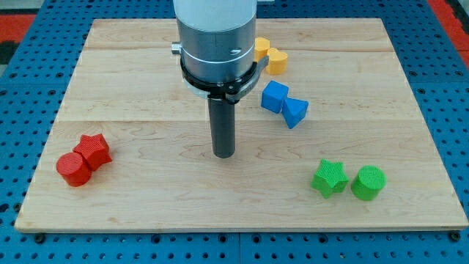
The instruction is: Place your arm at the center
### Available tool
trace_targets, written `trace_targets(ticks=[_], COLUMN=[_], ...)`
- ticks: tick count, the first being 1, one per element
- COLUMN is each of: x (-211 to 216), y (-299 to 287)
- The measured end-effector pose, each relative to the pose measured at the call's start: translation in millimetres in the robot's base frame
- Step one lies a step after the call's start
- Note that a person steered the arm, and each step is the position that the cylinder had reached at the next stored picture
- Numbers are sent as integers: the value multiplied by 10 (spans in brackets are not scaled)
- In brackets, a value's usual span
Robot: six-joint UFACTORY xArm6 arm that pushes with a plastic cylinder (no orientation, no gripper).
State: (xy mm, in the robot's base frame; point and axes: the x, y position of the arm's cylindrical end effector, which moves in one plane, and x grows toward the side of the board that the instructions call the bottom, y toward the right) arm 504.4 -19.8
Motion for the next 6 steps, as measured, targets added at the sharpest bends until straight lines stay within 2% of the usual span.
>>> trace_targets(ticks=[1, 2, 3, 6], x=[-42, -485, -711, -797], y=[9, -55, -357, -1152])
